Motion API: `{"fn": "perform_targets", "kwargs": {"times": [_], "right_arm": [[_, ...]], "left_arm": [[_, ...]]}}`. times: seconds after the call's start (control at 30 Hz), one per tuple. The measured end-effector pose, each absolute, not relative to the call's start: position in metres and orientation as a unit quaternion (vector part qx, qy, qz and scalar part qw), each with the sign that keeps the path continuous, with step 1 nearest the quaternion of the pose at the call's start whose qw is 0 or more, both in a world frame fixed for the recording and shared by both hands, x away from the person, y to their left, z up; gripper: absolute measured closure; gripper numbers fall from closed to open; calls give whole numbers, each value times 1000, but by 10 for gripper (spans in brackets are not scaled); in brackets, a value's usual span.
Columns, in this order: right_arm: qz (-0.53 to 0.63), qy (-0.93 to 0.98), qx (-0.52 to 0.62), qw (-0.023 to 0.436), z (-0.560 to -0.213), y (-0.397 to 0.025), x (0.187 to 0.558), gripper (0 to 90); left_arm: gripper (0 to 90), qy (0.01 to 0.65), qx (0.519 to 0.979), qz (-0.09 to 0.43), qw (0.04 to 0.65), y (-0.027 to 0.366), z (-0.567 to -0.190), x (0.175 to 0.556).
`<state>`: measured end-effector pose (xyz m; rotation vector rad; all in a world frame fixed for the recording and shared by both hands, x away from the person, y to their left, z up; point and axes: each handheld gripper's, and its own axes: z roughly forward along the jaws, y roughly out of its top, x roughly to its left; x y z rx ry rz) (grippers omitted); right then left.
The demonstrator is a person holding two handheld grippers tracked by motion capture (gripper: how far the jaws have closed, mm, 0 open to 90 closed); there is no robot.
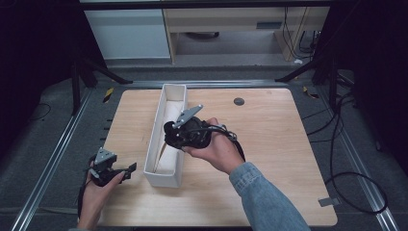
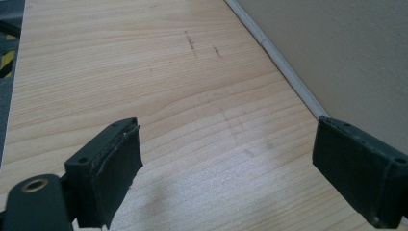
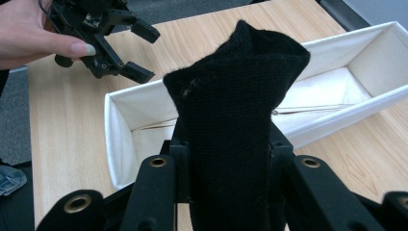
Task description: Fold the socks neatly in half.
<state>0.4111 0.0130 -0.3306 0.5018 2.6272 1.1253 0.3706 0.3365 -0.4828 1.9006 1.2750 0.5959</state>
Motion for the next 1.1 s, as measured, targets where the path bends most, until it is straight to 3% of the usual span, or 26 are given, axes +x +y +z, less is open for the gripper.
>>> {"fn": "perform_targets", "kwargs": {"times": [1.1], "right_arm": [[374, 913, 142, 73, -356, 57, 403, 662]], "left_arm": [[95, 499, 745, 232, 378, 338, -483, 370]]}}
